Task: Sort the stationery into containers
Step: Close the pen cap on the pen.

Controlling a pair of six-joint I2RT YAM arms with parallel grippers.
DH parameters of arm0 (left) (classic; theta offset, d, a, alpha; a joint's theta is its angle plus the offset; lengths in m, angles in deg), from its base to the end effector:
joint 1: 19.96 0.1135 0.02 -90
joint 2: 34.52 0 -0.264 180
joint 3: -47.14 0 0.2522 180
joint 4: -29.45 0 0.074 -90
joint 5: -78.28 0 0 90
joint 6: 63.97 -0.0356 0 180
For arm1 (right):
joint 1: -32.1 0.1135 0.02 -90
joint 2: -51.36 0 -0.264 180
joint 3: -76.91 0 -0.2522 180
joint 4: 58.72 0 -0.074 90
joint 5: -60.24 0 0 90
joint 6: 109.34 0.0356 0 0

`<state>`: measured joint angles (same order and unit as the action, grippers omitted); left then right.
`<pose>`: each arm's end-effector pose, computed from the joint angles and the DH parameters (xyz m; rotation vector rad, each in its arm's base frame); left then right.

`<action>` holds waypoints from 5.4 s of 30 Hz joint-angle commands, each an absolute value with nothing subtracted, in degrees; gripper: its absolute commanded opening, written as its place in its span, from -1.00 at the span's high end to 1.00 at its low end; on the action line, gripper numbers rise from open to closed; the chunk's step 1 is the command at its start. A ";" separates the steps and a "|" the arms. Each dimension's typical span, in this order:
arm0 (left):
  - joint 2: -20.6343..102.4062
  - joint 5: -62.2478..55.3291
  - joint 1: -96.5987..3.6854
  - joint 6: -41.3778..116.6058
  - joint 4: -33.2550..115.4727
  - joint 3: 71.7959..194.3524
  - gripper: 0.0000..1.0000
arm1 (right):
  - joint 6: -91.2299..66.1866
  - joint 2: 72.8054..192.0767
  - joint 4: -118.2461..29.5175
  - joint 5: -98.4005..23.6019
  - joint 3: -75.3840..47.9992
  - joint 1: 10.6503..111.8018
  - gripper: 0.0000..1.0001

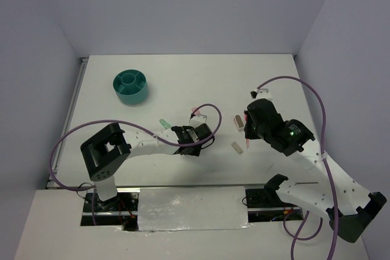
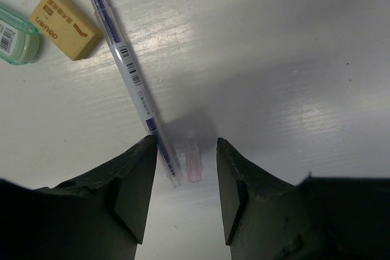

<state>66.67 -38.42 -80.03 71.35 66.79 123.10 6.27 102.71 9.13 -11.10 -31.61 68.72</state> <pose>0.1876 -0.2937 0.1711 0.1764 2.4845 -0.1251 0.1387 0.0889 0.3268 -0.0767 2.3506 0.1388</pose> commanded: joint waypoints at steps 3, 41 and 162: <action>66.99 -37.74 -80.25 72.44 65.45 122.25 -0.10 | 5.36 103.39 7.77 -10.86 -31.67 68.93 1.00; 68.22 -40.81 -82.80 73.23 68.61 127.09 -0.11 | 4.39 106.12 6.28 -11.92 -34.13 68.93 1.00; -4.81 -30.35 -81.74 69.01 15.35 90.96 1.00 | 14.50 99.17 -58.41 -24.31 -51.01 105.14 1.00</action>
<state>-3.89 -29.33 -81.98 70.74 19.05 91.10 15.12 99.19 -56.82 -23.98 -53.95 104.54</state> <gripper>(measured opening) 0.044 0.039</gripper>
